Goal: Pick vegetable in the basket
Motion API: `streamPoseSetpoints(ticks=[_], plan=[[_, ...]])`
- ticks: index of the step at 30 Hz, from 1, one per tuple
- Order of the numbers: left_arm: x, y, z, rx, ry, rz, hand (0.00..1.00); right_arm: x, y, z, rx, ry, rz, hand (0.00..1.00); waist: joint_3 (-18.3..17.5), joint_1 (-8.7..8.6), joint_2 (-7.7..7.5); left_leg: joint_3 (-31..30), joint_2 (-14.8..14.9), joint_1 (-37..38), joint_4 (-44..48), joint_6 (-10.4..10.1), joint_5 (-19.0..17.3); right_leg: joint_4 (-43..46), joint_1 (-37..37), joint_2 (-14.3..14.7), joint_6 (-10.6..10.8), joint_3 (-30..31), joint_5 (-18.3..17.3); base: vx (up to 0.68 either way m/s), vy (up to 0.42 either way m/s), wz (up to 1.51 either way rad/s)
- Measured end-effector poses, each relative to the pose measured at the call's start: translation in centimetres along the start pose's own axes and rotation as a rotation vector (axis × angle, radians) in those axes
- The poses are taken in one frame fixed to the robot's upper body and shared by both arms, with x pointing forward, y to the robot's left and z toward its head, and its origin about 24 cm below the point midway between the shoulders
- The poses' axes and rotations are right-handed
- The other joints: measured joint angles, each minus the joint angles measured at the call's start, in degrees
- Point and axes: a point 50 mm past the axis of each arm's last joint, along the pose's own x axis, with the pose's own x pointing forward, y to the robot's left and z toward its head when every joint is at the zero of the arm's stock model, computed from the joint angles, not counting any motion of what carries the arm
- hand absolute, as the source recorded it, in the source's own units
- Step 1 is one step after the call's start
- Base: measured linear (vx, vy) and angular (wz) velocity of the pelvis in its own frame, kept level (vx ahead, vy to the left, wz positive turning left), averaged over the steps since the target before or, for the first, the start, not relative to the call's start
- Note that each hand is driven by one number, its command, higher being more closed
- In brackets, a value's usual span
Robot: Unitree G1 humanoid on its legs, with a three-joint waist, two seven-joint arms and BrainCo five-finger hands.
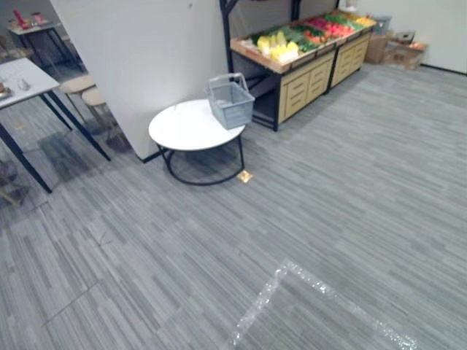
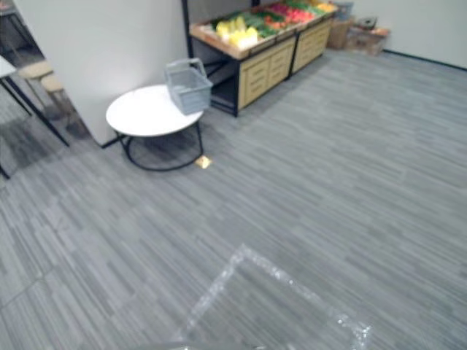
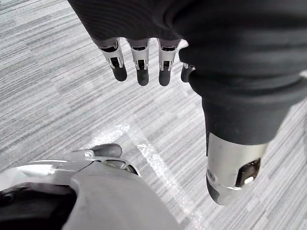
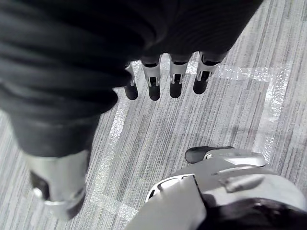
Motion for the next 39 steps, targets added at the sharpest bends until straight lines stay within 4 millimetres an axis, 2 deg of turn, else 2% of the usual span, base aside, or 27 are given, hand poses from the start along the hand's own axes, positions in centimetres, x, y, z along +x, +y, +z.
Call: streamPoseSetpoints(ticks=[4, 10, 39], plan=[[0.1, 0.0, 0.4, 0.000, -0.011, 0.005, 0.00, 0.2, 0.5, 1.0, -0.028, -0.031, 0.009, 0.00, 0.8, 0.00, -0.36, 0.1, 0.0, 0.8, 0.0, -1.8, -0.7, -0.6, 1.2, 0.0, 0.1, -0.9, 0.0, 0.07, -0.008, 0.02], [0.2, 0.0, 0.7, -0.002, -0.018, 0.022, 0.00, 0.3, 0.9, 2.0, -0.063, -0.057, -0.010, 0.00, 1.7, -0.01, -0.62, 0.4, 0.1, 1.9, 0.0, -2.7, -1.2, -0.6, 2.2, 0.0, 0.5, -0.9, -0.2, 0.00, -0.008, 0.00], [0.3, -0.2, 1.5, 0.000, -0.052, 0.029, 0.00, 0.4, 1.1, 2.7, 0.068, -0.068, 0.014, 0.00, 2.5, -0.03, -0.80, 1.5, 0.1, 0.6, -0.4, -2.3, -1.0, -2.6, 1.6, 0.2, 0.8, -1.6, -0.4, -0.02, -0.011, 0.00]])
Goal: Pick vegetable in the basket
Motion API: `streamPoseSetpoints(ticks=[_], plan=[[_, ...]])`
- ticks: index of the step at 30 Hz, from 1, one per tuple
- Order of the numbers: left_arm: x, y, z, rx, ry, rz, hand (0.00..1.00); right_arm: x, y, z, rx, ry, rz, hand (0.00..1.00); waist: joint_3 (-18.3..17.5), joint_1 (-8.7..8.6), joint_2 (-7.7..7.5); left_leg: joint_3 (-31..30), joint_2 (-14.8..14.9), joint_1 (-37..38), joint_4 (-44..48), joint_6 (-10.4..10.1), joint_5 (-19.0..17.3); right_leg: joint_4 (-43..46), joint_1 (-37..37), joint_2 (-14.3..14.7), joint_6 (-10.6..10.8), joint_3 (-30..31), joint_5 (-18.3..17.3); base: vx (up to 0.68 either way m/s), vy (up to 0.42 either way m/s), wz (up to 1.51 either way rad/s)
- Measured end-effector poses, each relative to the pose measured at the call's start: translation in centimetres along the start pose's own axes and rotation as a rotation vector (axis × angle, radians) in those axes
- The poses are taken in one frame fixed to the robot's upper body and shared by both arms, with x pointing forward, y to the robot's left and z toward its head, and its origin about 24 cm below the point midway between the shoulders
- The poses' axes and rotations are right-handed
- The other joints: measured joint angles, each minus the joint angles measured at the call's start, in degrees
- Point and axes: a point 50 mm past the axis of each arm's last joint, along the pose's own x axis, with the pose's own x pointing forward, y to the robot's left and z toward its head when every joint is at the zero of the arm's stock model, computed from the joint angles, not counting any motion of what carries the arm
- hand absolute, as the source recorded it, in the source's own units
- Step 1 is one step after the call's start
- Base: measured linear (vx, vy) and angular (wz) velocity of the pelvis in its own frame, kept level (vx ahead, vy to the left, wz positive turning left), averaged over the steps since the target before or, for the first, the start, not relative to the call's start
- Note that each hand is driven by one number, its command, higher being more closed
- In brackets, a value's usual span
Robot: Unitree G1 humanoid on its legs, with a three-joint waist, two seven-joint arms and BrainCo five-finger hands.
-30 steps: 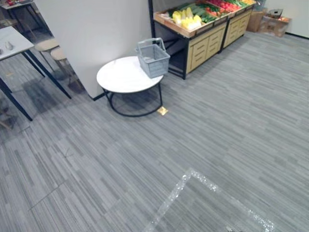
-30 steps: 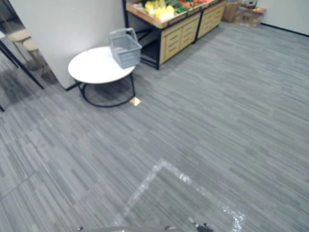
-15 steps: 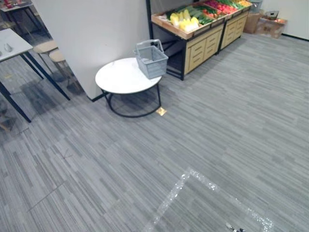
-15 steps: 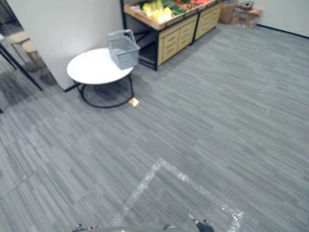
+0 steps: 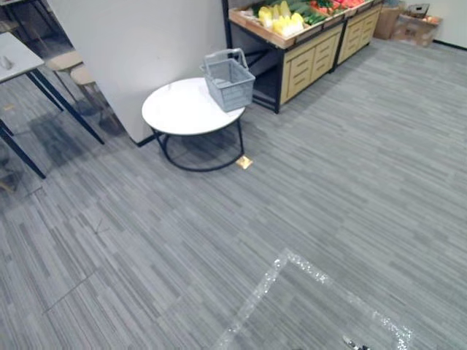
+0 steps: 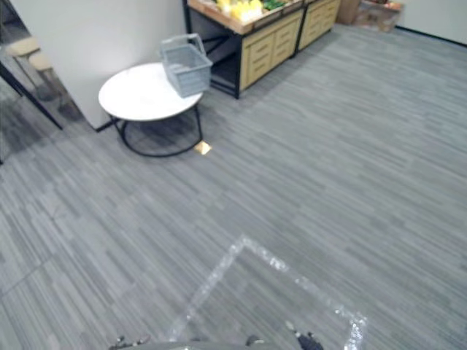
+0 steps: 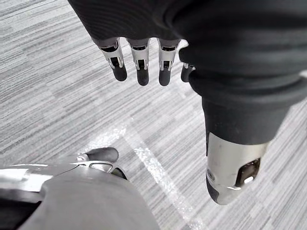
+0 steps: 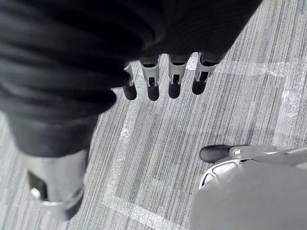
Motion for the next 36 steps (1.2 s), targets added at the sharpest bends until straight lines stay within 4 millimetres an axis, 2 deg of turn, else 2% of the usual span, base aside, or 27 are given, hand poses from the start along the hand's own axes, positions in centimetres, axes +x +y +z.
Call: streamPoseSetpoints(ticks=[5, 10, 11, 13, 15, 16, 17, 18, 19, 20, 21, 23, 24, 25, 26, 28, 29, 30, 31, 32, 34, 35, 36], plan=[[0.1, -0.1, 0.9, -0.003, -0.036, 0.012, 0.00, 0.3, 0.9, 1.7, -0.016, -0.049, 0.019, 0.00, 1.1, -0.03, 0.01, 0.1, 0.0, -1.2, 0.3, 0.0, 0.0, 0.2, -1.4, 0.0, 0.0, 0.2, 0.0, 0.00, 0.000, 0.00], [0.4, -0.5, 3.1, -0.048, -0.110, 0.001, 0.00, 0.4, 1.7, 3.2, -0.029, -0.104, 0.036, 0.00, 2.8, -0.03, 0.05, 0.4, 0.3, -2.2, 0.3, -0.1, 0.0, 1.6, -3.2, 0.0, -0.2, 0.7, -0.1, 0.00, -0.006, -0.07], [0.4, -0.8, 3.9, -0.053, -0.136, -0.007, 0.00, 0.4, 1.8, 3.5, -0.028, -0.118, 0.039, 0.00, 3.1, -0.02, 0.04, 0.6, 0.3, -2.8, 0.6, -0.2, 0.0, 3.2, -4.5, -0.2, -1.0, 0.8, -0.8, 0.00, 0.000, 0.00], [0.5, -1.3, 5.4, -0.059, -0.181, -0.017, 0.00, 0.4, 2.4, 4.0, -0.024, -0.133, 0.050, 0.00, 4.0, -0.04, -1.20, 1.0, 0.6, -6.0, 5.9, -1.6, -1.0, 6.3, -6.7, -1.6, -1.3, 1.0, -2.3, 0.00, -0.023, 0.03], [0.4, -1.8, 6.4, -0.078, -0.228, -0.039, 0.00, 0.4, 2.8, 4.1, -0.046, -0.138, 0.061, 0.00, 5.6, 0.03, -2.85, 1.9, 3.0, -12.1, 21.5, -3.3, -3.4, 8.5, -6.6, -3.2, -2.1, 1.0, -4.0, 0.00, -0.104, 0.06], [0.3, -1.9, 6.6, -0.097, -0.237, -0.043, 0.00, 0.4, 2.8, 4.1, -0.061, -0.138, 0.061, 0.00, 5.7, 0.06, -2.68, 1.9, 4.3, -14.4, 27.2, -2.9, -3.9, 8.6, -6.4, -3.2, -2.3, 1.0, -4.5, -0.01, -0.109, 0.03], [0.2, -2.2, 7.1, -0.124, -0.255, -0.053, 0.00, 0.4, 2.6, 4.3, -0.097, -0.144, 0.063, 0.00, 6.5, 0.08, -1.55, 1.7, 8.0, -18.2, 38.4, -2.3, -4.1, 9.2, -5.4, -2.3, -2.8, 0.8, -5.9, -0.02, -0.067, -0.04], [0.1, -2.4, 7.3, -0.142, -0.265, -0.061, 0.00, 0.4, 2.3, 4.6, -0.119, -0.155, 0.058, 0.00, 7.2, 0.16, -0.36, 1.3, 10.8, -20.3, 45.2, -1.0, -3.2, 9.5, -4.0, -1.3, -3.3, 0.9, -6.6, 0.02, -0.040, -0.09], [0.1, -2.5, 7.4, -0.162, -0.271, -0.068, 0.00, 0.5, 1.8, 5.1, -0.159, -0.171, 0.053, 0.00, 8.1, 0.35, 0.66, -1.4, 12.5, -22.5, 52.6, 0.6, 0.7, 9.8, -1.7, -0.8, -3.3, 1.2, -7.8, 0.04, -0.002, -0.08], [0.1, -2.5, 7.5, -0.166, -0.273, -0.068, 0.00, 0.5, 1.8, 5.2, -0.163, -0.173, 0.052, 0.00, 8.1, 0.34, 0.68, -2.2, 12.4, -23.1, 53.7, 0.5, 2.1, 9.8, -1.5, -0.9, -3.4, 1.3, -7.9, 0.15, 0.012, -0.10], [0.0, -2.5, 7.8, -0.184, -0.288, -0.070, 0.00, 0.5, 1.9, 5.5, -0.182, -0.185, 0.054, 0.00, 8.6, 0.57, -0.11, -5.7, 11.2, -26.8, 57.2, -0.2, 2.1, 10.0, -0.6, -1.7, -3.9, 2.0, -8.4, 0.14, 0.013, -0.10], [0.0, -2.5, 8.0, -0.191, -0.294, -0.072, 0.00, 0.5, 1.9, 6.6, -0.190, -0.214, 0.050, 0.00, 8.8, 0.59, 0.56, -8.0, 10.6, -29.7, 54.0, -0.9, -1.1, 9.2, -0.5, -1.8, -3.9, 2.5, -8.5, 0.14, 0.027, -0.17], [0.0, -2.5, 8.1, -0.200, -0.298, -0.070, 0.00, 0.6, 2.0, 7.1, -0.193, -0.227, 0.048, 0.00, 8.8, 0.87, 0.50, -8.0, 10.6, -30.6, 46.6, -1.4, -1.1, 8.6, -0.4, -2.1, -3.7, 2.8, -8.4, 0.29, 0.085, -0.29], [0.0, -2.4, 8.1, -0.204, -0.297, -0.068, 0.00, 0.5, 2.3, 7.1, -0.192, -0.231, 0.054, 0.00, 8.8, 1.78, 0.50, -8.2, 10.1, -30.0, 33.9, -2.1, -0.2, 8.0, 0.6, -2.5, -2.4, 3.4, -8.2, 0.26, 0.077, -0.29], [0.0, -2.4, 8.1, -0.204, -0.296, -0.066, 0.00, 0.5, 2.3, 7.2, -0.192, -0.232, 0.055, 0.00, 8.8, 1.86, 0.50, -8.4, 10.0, -29.9, 31.4, -2.4, 0.2, 7.8, 0.8, -2.6, -2.2, 3.5, -8.3, 0.39, 0.153, -0.24], [0.1, -2.2, 7.6, -0.203, -0.276, -0.054, 0.00, 0.5, 2.6, 7.8, -0.195, -0.261, 0.062, 0.00, 8.7, 1.89, 0.85, -10.6, 9.8, -28.6, 13.5, -4.1, 4.6, 6.4, 3.4, -3.0, 0.2, 4.4, -9.5, 0.34, 0.168, -0.24], [0.1, -2.2, 7.5, -0.206, -0.270, -0.050, 0.00, 0.5, 2.7, 7.8, -0.198, -0.264, 0.064, 0.00, 8.6, 1.98, 1.03, -11.2, 10.1, -28.4, 10.8, -4.2, 5.0, 6.2, 4.2, -3.0, 1.0, 4.9, -10.0, 0.45, 0.285, -0.45], [0.2, -2.1, 7.1, -0.205, -0.255, -0.043, 0.00, 0.4, 2.7, 7.8, -0.206, -0.263, 0.065, 0.00, 8.3, 2.57, 1.60, -11.0, 11.3, -27.9, 9.0, -4.3, 5.0, 5.7, 5.9, -3.0, 2.7, 6.3, -11.1, 0.58, 0.406, -0.72], [0.2, -1.7, 6.6, -0.201, -0.239, -0.032, 0.00, 0.5, 2.6, 7.5, -0.213, -0.256, 0.063, 0.00, 7.9, 3.36, 1.74, -10.7, 11.5, -26.8, 11.2, -4.0, 9.7, 5.2, 8.4, -4.5, 4.7, 8.4, -12.4, 0.59, 0.421, -0.74], [0.3, -1.5, 6.5, -0.199, -0.237, -0.028, 0.00, 0.4, 2.9, 7.4, -0.213, -0.253, 0.072, 0.00, 7.4, 3.50, 0.58, -10.4, 10.7, -27.0, 12.5, -3.3, 10.8, 5.6, 8.5, -5.6, 4.8, 9.0, -12.4, 0.39, 0.280, -0.55], [0.4, -0.6, 6.6, -0.171, -0.239, -0.005, 0.00, 0.3, 4.1, 7.0, -0.226, -0.251, 0.109, 0.00, 6.0, 3.18, -1.92, -9.5, 8.4, -28.0, 14.5, -1.7, 9.2, 10.0, 5.3, -8.6, 5.2, 10.2, -10.9, 0.41, 0.257, -0.10], [0.5, 0.0, 6.7, -0.148, -0.239, 0.011, 0.00, 0.2, 4.6, 6.7, -0.221, -0.245, 0.123, 0.00, 5.6, 3.17, -2.75, -8.9, 7.3, -27.8, 15.8, -0.6, 7.7, 16.1, 2.0, -10.2, 5.8, 11.6, -9.3, 0.56, 0.345, 0.01], [0.5, 0.1, 6.4, -0.150, -0.230, 0.017, 0.00, 0.2, 4.5, 6.4, -0.220, -0.235, 0.126, 0.00, 5.6, 3.08, -2.92, -8.3, 6.5, -26.2, 16.8, 0.6, 5.7, 24.4, -0.9, -11.5, 6.1, 13.1, -5.9, 0.47, 0.286, -0.01]])
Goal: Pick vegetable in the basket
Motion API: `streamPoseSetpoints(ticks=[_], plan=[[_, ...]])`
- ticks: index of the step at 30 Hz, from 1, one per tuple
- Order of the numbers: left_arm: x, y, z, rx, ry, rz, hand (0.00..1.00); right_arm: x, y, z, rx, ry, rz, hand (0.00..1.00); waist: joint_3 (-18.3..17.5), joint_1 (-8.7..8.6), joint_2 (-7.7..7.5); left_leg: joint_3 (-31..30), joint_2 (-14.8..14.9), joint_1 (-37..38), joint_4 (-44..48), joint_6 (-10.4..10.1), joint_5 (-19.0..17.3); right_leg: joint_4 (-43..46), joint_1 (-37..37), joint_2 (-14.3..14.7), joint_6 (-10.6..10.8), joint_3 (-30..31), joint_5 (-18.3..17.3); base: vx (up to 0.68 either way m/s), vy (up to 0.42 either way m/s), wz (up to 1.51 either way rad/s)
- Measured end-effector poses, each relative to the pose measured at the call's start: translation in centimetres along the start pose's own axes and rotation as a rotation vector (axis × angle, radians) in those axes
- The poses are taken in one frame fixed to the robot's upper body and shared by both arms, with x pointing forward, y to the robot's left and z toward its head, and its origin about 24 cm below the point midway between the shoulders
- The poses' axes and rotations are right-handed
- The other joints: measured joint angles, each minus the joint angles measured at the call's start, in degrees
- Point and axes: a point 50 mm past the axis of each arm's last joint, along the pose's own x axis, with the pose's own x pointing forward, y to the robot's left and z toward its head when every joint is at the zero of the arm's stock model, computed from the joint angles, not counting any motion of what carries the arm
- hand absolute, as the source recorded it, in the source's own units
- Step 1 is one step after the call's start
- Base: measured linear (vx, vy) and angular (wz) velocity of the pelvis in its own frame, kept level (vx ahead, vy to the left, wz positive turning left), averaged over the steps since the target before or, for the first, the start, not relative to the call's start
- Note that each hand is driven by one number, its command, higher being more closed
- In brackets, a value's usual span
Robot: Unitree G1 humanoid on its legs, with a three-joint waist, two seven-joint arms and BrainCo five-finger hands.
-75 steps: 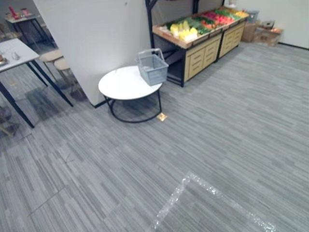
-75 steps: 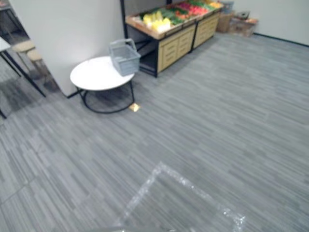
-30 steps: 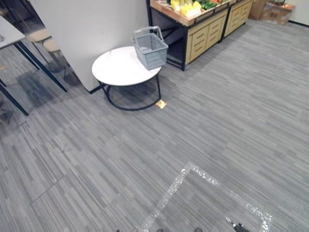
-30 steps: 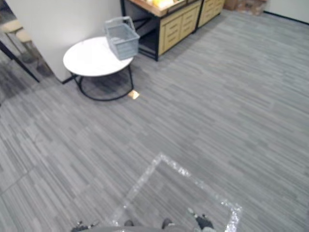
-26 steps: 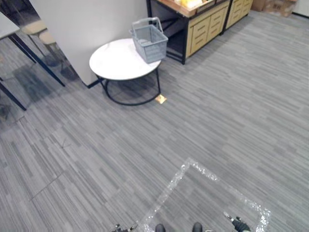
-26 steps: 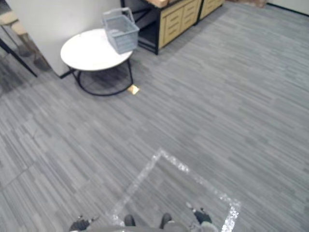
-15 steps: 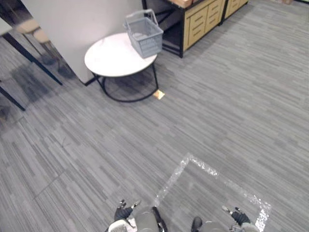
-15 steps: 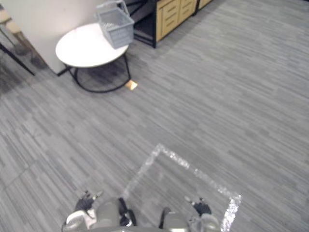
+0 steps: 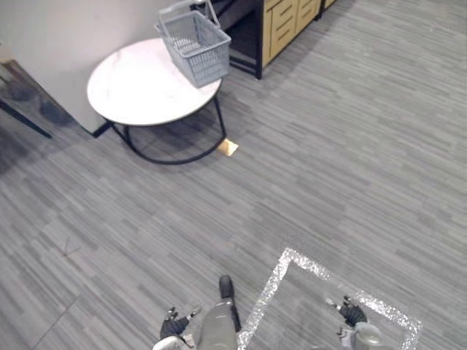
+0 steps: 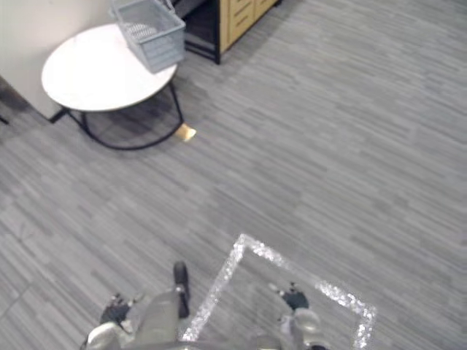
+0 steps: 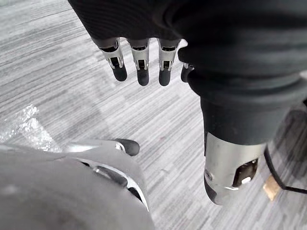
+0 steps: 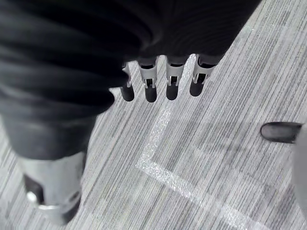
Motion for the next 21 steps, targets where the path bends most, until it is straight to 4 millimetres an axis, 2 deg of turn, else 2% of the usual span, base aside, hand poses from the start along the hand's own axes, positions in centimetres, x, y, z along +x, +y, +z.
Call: streamPoseSetpoints(ticks=[1, 2, 3, 4, 5, 6, 7, 8, 9, 10, 11, 12, 13, 14, 15, 16, 17, 18, 19, 20, 21], plan=[[-0.1, 0.1, -0.3, 0.002, 0.013, 0.003, 0.00, -0.1, -0.1, -0.3, -0.001, 0.007, 0.001, 0.00, 0.0, 0.00, 0.00, 0.5, -0.4, 1.5, 0.0, 0.4, -1.2, 4.4, -1.4, -0.6, 0.4, 0.4, 2.7, 0.46, 0.272, -0.01], [-0.3, 0.3, -0.9, 0.018, 0.031, 0.007, 0.00, -0.2, -0.2, -0.8, -0.002, 0.019, -0.001, 0.00, -0.1, -0.13, 0.05, 0.8, -1.1, 4.8, -0.2, 1.0, -3.5, 13.4, -4.7, -2.2, 0.7, 0.6, 10.8, 0.47, 0.246, 0.00], [-0.4, 0.5, -1.4, 0.048, 0.042, 0.005, 0.00, -0.4, -0.2, -1.4, -0.001, 0.033, 0.000, 0.00, -0.3, -0.42, 0.11, 1.2, -1.7, 8.4, -1.1, 1.6, -5.4, 21.7, -8.2, -3.6, 2.0, 1.7, 21.0, 0.55, 0.256, 0.00], [-0.5, 0.4, -1.5, 0.056, 0.044, 0.001, 0.00, -0.5, 0.0, -1.5, 0.000, 0.037, 0.004, 0.00, -0.2, -0.45, 0.20, 1.5, -2.0, 9.9, -1.5, 1.8, -6.1, 26.8, -10.4, -4.3, 2.7, 2.0, 21.5, 0.55, 0.209, 0.00], [-0.4, 0.6, -1.3, 0.062, 0.041, 0.005, 0.00, -0.4, 0.3, -1.2, 0.008, 0.026, 0.011, 0.00, -0.3, -0.71, -0.25, 1.5, -2.8, 13.0, -2.8, 2.1, -7.2, 36.3, -15.5, -5.6, 1.9, 1.1, 18.7, 0.45, 0.137, 0.04], [-0.4, 0.5, -1.2, 0.060, 0.036, 0.004, 0.00, -0.3, 0.3, -0.9, 0.008, 0.015, 0.011, 0.00, -0.3, -1.39, -0.21, 1.4, -3.1, 15.6, -4.2, 2.1, -7.5, 40.9, -18.5, -5.8, 0.8, -0.4, 14.8, 0.52, 0.080, 0.12], [-0.3, 0.2, -0.7, 0.056, 0.017, 0.001, 0.00, -0.3, 0.3, -0.3, 0.008, -0.016, 0.012, 0.00, 0.0, -2.17, 0.15, 1.2, -3.2, 19.7, -6.6, 2.2, -7.6, 42.4, -21.7, -5.6, -0.1, -4.4, 8.6, 0.42, 0.012, 0.18], [-0.3, 0.1, -0.4, 0.054, 0.006, -0.001, 0.00, -0.3, 0.3, -0.1, 0.008, -0.028, 0.013, 0.00, 0.0, -2.49, 0.25, 1.1, -3.0, 21.2, -7.2, 2.2, -7.6, 40.9, -22.6, -5.5, -1.0, -6.6, 6.2, 0.40, -0.029, 0.24], [-0.2, -0.1, 0.0, 0.048, -0.013, -0.006, 0.00, -0.2, 0.3, 0.2, 0.007, -0.040, 0.015, 0.00, 0.1, -3.03, 0.34, 0.9, -2.8, 22.6, -7.5, 2.2, -7.6, 36.6, -23.2, -5.3, -3.2, -10.2, 3.6, 0.29, -0.105, 0.26], [-0.2, -0.4, 0.5, 0.040, -0.032, -0.009, 0.00, -0.2, 0.3, 0.2, 0.005, -0.044, 0.015, 0.00, 0.1, -3.20, 0.37, 0.8, -2.4, 23.8, -7.6, 2.2, -7.6, 29.5, -23.6, -5.0, -4.9, -13.2, 2.3, 0.28, -0.138, 0.30], [-0.1, -0.7, 0.9, 0.035, -0.047, -0.015, 0.00, -0.2, 0.3, 0.3, -0.001, -0.047, 0.016, 0.00, 0.1, -3.19, 0.46, 0.6, -2.0, 24.5, -7.6, 1.7, -7.9, 21.2, -24.0, -4.1, -5.0, -14.9, 2.3, 0.39, -0.280, 0.42], [0.0, -1.3, 1.7, 0.025, -0.073, -0.028, 0.00, -0.2, 0.2, 0.4, -0.012, -0.057, 0.014, 0.00, 0.1, -3.41, 1.01, 0.4, -1.0, 24.8, -7.5, -0.2, -10.2, 7.2, -23.9, -2.2, -3.8, -15.5, 3.6, 0.32, -0.271, 0.52], [0.2, -1.6, 2.6, 0.022, -0.101, -0.036, 0.00, -0.3, 0.4, 0.3, -0.023, -0.052, 0.018, 0.00, 0.1, -3.04, -0.67, 0.2, -1.5, 25.5, -8.3, -2.3, -11.8, -8.2, -23.6, -2.0, -3.2, -13.3, 7.8, 0.40, -0.386, 0.51], [0.3, -1.8, 2.6, 0.018, -0.099, -0.036, 0.00, -0.3, 0.4, 0.1, -0.018, -0.041, 0.019, 0.00, 0.2, -3.01, -1.05, -0.4, -1.3, 25.9, -8.5, -3.4, -12.7, -11.8, -23.4, -2.0, -3.6, -12.4, 12.8, 0.37, -0.384, 0.31], [0.2, -2.5, 2.2, 0.009, -0.078, -0.047, 0.00, -0.2, -0.4, 0.2, -0.002, -0.041, -0.008, 0.00, 0.1, -3.06, 0.10, -0.9, -0.2, 27.7, -10.0, -4.8, -13.5, -11.5, -22.4, -0.4, -4.9, -13.4, 16.0, 0.45, -0.408, 0.03], [-0.1, -3.7, 1.3, 0.000, -0.048, -0.076, 0.00, -0.2, -1.1, 0.4, 0.001, -0.047, -0.031, 0.00, 0.4, -3.01, 1.78, -0.9, 0.6, 28.4, -10.3, -5.4, -13.6, -6.0, -24.6, 0.2, -5.8, -13.7, 11.5, 0.37, -0.291, -0.05], [-0.3, -4.0, 0.8, -0.005, -0.032, -0.084, 0.00, -0.1, -1.5, 0.5, 0.010, -0.051, -0.046, 0.00, 0.2, -3.15, 2.86, -0.9, 0.7, 29.1, -10.2, -5.0, -13.3, -3.0, -25.5, 0.3, -6.9, -13.6, 9.6, 0.34, -0.211, -0.08], [-0.6, -4.8, 0.4, -0.014, -0.015, -0.100, 0.00, -0.2, -2.4, 0.4, 0.000, -0.048, -0.071, 0.00, 0.6, -3.48, 3.59, -0.2, 1.7, 30.7, -11.2, -4.9, -13.1, 1.2, -25.7, 0.9, -7.6, -13.7, 5.7, 0.30, -0.240, -0.07], [-0.7, -5.3, 0.2, -0.004, -0.012, -0.115, 0.00, -0.3, -2.8, -0.3, -0.025, -0.017, -0.077, 0.00, 0.0, -3.12, 4.67, -0.6, 2.9, 32.3, -11.0, -5.6, -12.0, 3.4, -25.2, 1.9, -8.0, -13.8, 3.2, 0.30, -0.247, -0.07], [-0.7, -5.4, 0.1, 0.002, -0.010, -0.119, 0.00, -0.4, -3.0, -0.7, -0.027, -0.004, -0.080, 0.00, -0.1, -3.09, 4.64, -1.0, 3.3, 32.3, -10.1, -6.2, -11.7, 4.0, -24.7, 2.2, -8.1, -14.0, 2.2, 0.29, -0.257, -0.04], [-0.8, -5.4, -0.1, 0.015, -0.003, -0.120, 0.00, -0.6, -3.1, -1.4, -0.031, 0.023, -0.082, 0.00, -0.2, -3.22, 4.44, -1.6, 4.3, 30.4, -4.6, -6.3, -11.6, 4.4, -23.5, 2.4, -8.4, -14.6, 0.8, 0.22, -0.201, 0.10]])
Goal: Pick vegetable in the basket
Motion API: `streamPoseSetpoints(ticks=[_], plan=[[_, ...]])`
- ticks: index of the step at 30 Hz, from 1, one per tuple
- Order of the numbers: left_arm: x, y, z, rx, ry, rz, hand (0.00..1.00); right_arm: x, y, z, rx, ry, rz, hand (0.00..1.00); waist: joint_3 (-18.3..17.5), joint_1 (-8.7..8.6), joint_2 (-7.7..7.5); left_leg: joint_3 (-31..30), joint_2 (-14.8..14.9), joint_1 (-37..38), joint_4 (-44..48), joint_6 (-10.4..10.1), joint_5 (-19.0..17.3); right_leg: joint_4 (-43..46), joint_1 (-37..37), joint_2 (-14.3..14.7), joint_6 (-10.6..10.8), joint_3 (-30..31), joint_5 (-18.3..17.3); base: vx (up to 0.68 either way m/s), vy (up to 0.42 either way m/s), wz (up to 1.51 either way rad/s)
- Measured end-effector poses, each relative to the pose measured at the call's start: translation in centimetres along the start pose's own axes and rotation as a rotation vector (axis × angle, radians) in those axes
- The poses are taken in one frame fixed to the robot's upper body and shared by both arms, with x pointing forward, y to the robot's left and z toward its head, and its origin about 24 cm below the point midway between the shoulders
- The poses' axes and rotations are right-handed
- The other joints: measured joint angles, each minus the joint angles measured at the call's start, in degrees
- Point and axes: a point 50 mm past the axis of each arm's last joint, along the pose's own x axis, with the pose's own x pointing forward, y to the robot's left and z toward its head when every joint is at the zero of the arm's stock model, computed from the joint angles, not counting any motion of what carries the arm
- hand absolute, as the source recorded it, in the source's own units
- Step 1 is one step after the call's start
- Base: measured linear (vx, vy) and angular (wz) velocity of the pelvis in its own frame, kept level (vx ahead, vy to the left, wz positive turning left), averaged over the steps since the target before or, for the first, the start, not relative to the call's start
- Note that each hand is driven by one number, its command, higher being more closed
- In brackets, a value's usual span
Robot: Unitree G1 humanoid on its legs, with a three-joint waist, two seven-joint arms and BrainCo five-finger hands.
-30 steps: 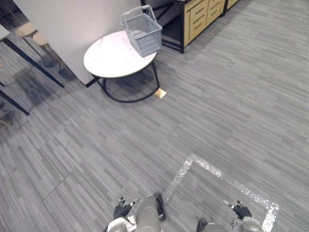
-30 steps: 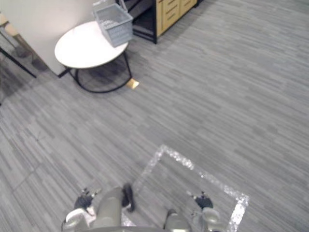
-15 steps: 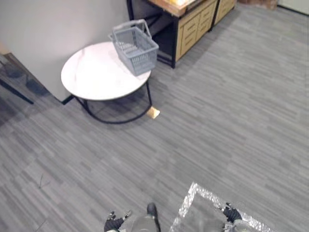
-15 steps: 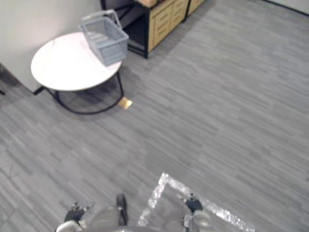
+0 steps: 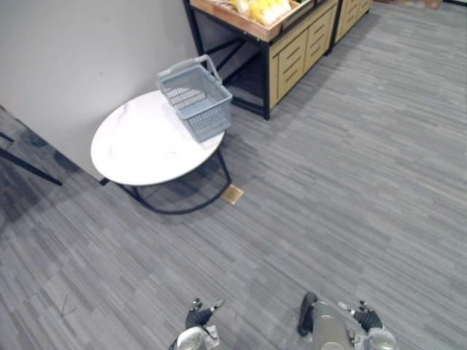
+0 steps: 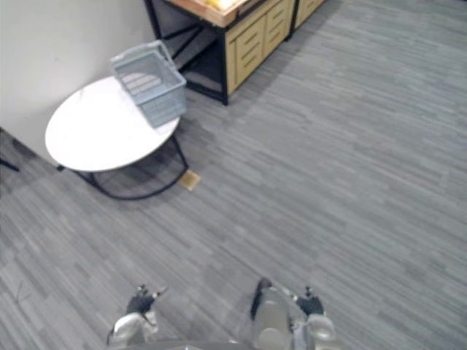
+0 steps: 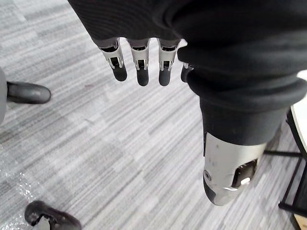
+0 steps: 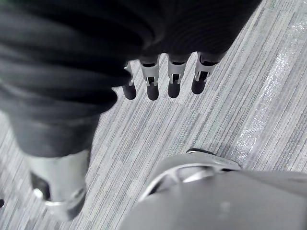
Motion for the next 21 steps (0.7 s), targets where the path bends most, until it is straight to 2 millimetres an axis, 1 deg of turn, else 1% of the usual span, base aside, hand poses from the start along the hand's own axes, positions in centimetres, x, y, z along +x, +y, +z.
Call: streamPoseSetpoints(ticks=[1, 2, 3, 4, 5, 6, 7, 8, 9, 10, 11, 12, 13, 14, 15, 16, 17, 18, 19, 20, 21], plan=[[0.0, -0.1, -0.1, 0.013, 0.002, -0.005, 0.00, -0.1, 0.0, -0.3, 0.000, 0.012, 0.000, 0.00, 0.0, -0.14, -0.10, -0.6, 0.6, -2.1, 4.4, 0.0, 0.0, -0.3, 0.8, 0.0, 0.1, -0.5, -0.4, 0.26, -0.249, 0.36], [-0.1, -0.4, -0.1, 0.018, 0.000, -0.014, 0.00, -0.3, -0.3, -1.3, -0.005, 0.048, -0.007, 0.00, -0.1, -0.19, 0.09, -2.7, 2.3, -8.3, 16.9, -1.6, 1.0, -1.6, 3.0, -0.1, -0.2, -1.9, -1.0, 0.32, -0.215, 0.56], [0.0, -0.4, 0.2, 0.019, -0.013, -0.016, 0.00, -0.5, -0.8, -2.1, -0.010, 0.080, -0.017, 0.00, 0.2, -0.20, 0.90, -4.4, 4.6, -14.2, 28.7, -3.0, 5.4, -2.6, 6.0, 0.1, -0.1, -3.8, -1.9, 0.27, -0.161, 0.57], [0.0, -0.3, 0.3, 0.019, -0.015, -0.013, 0.00, -0.6, -0.9, -2.4, -0.014, 0.088, -0.021, 0.00, 0.4, -0.14, 1.05, -4.6, 5.7, -16.0, 33.2, -3.2, 8.7, -2.9, 7.8, 0.2, -0.3, -4.5, -2.4, 0.36, -0.111, 0.40], [0.1, 0.2, 0.4, 0.027, -0.017, -0.002, 0.00, -0.7, -1.0, -2.7, -0.023, 0.098, -0.024, 0.00, 1.0, 0.10, 0.32, -4.1, 7.3, -18.3, 39.9, -2.8, 14.7, -3.5, 10.9, 0.3, -0.7, -4.8, -3.9, 0.31, -0.070, 0.20], [0.1, 0.4, 0.4, 0.032, -0.019, 0.001, 0.00, -0.5, -1.0, -2.4, -0.023, 0.091, -0.030, 0.00, 1.1, 0.21, 0.47, -3.4, 7.7, -20.9, 46.6, -2.0, 12.8, -4.8, 13.7, 0.2, -1.0, -4.8, -4.5, 0.37, -0.072, 0.11], [0.1, 0.5, 0.4, 0.033, -0.019, 0.003, 0.00, -0.5, -1.2, -2.3, -0.024, 0.087, -0.037, 0.00, 1.2, 0.23, 0.59, -2.6, 7.7, -22.3, 48.9, -1.5, 10.9, -6.0, 15.1, 0.4, -1.0, -4.8, -4.5, 0.31, -0.023, 0.03], [0.1, 0.7, 0.5, 0.034, -0.024, 0.008, 0.00, -0.3, -1.1, -1.7, -0.024, 0.072, -0.036, 0.00, 1.2, 0.26, 0.54, -0.9, 7.0, -25.1, 50.5, -1.0, 7.6, -9.0, 17.7, 0.8, -1.0, -4.9, -4.5, 0.31, 0.002, 0.02], [0.1, 0.9, 0.7, 0.031, -0.033, 0.010, 0.00, -0.2, -1.0, -1.5, -0.020, 0.065, -0.035, 0.00, 1.2, 0.59, 0.52, 0.8, 6.3, -28.0, 49.1, -1.0, 5.5, -11.9, 19.9, 1.4, -0.8, -5.0, -3.9, 0.31, 0.018, 0.01], [0.1, 0.9, 0.7, 0.030, -0.035, 0.012, 0.00, -0.2, -1.0, -1.4, -0.018, 0.064, -0.034, 0.00, 1.3, 0.91, 0.51, 1.5, 6.2, -29.0, 47.1, -0.9, 4.9, -13.2, 21.0, 1.6, -0.1, -5.3, -3.4, 0.31, 0.055, -0.03], [0.1, 1.0, 0.9, 0.017, -0.042, 0.014, 0.00, -0.1, -0.9, -1.1, -0.017, 0.057, -0.033, 0.00, 1.4, 1.51, 0.65, 2.5, 5.8, -30.2, 40.1, -0.6, 4.5, -15.3, 23.1, 2.1, 0.8, -5.9, -2.9, 0.27, 0.077, -0.08], [0.2, 1.0, 1.0, 0.006, -0.042, 0.014, 0.00, -0.1, -0.5, -1.1, -0.010, 0.058, -0.025, 0.00, 1.4, 1.84, 0.52, 2.6, 4.6, -30.1, 32.1, -0.5, 4.6, -16.3, 24.6, 2.1, 1.4, -6.2, -2.6, 0.46, 0.173, -0.12], [0.1, 0.8, 0.8, -0.003, -0.039, 0.012, 0.00, -0.1, -0.3, -0.8, 0.006, 0.042, -0.027, 0.00, 1.5, 1.82, 0.34, 2.5, 1.8, -28.6, 14.0, 0.7, 7.0, -18.4, 26.7, 1.9, 2.7, -6.3, -2.0, 0.42, 0.189, -0.14], [0.1, 0.9, 0.7, -0.004, -0.036, 0.012, 0.00, -0.1, -0.4, -0.8, 0.015, 0.039, -0.030, 0.00, 1.5, 1.81, 0.34, 2.3, 0.7, -27.7, 6.7, 1.1, 9.1, -19.0, 27.6, 1.7, 3.6, -6.1, -2.0, 0.52, 0.280, -0.22], [0.0, 0.9, 0.5, -0.005, -0.029, 0.014, 0.00, -0.1, -0.4, -0.7, 0.023, 0.034, -0.035, 0.00, 1.4, 1.80, 0.49, 2.2, -0.3, -26.7, -1.4, 1.6, 11.3, -20.1, 28.9, 1.5, 5.1, -5.5, -2.1, 0.44, 0.307, -0.34], [-0.1, 1.0, 0.2, -0.011, -0.023, 0.018, 0.00, -0.1, -0.5, -0.5, 0.023, 0.025, -0.036, 0.00, 1.3, 1.82, 1.13, 2.0, 0.0, -27.3, -4.8, 2.0, 11.1, -21.2, 30.5, 1.5, 7.3, -4.6, -2.8, 0.46, 0.334, -0.37], [-0.1, 1.2, 0.2, -0.016, -0.022, 0.024, 0.00, 0.0, -0.5, -0.5, 0.023, 0.024, -0.036, 0.00, 1.4, 1.95, 1.00, 2.1, 0.0, -27.7, -3.2, 3.0, 14.1, -21.5, 31.5, 1.1, 8.3, -4.0, -3.3, 0.46, 0.316, -0.32], [0.0, 1.4, 0.6, -0.010, -0.034, 0.029, 0.00, -0.1, 0.5, -0.5, 0.030, 0.027, -0.012, 0.00, 1.1, 2.11, -0.49, 3.9, -1.1, -27.8, 0.4, 4.7, 16.3, -22.4, 33.0, -0.4, 8.4, -2.6, -3.6, 0.47, 0.257, -0.19], [0.2, 2.0, 1.2, 0.000, -0.053, 0.040, 0.00, -0.1, 2.0, -0.4, 0.035, 0.026, 0.026, 0.00, 1.0, 1.82, -3.04, 5.5, -2.1, -28.7, 3.5, 6.3, 13.8, -23.0, 33.0, -2.0, 6.8, -0.3, -2.1, 0.55, 0.262, -0.17], [0.4, 2.1, 1.6, 0.004, -0.064, 0.043, 0.00, -0.2, 2.5, -0.4, 0.037, 0.024, 0.039, 0.00, 0.9, 2.16, -3.58, 5.7, -2.3, -28.9, 4.7, 6.4, 12.4, -23.1, 32.8, -2.4, 6.7, 0.6, -0.1, 0.46, 0.215, -0.16], [0.5, 2.6, 1.9, 0.010, -0.071, 0.053, 0.00, -0.2, 3.2, -0.2, 0.034, 0.020, 0.057, 0.00, 0.8, 2.64, -3.90, 5.7, -2.5, -29.1, 7.2, 7.3, 11.1, -22.2, 32.3, -3.1, 8.3, 2.3, 3.7, 0.54, 0.262, -0.08]])
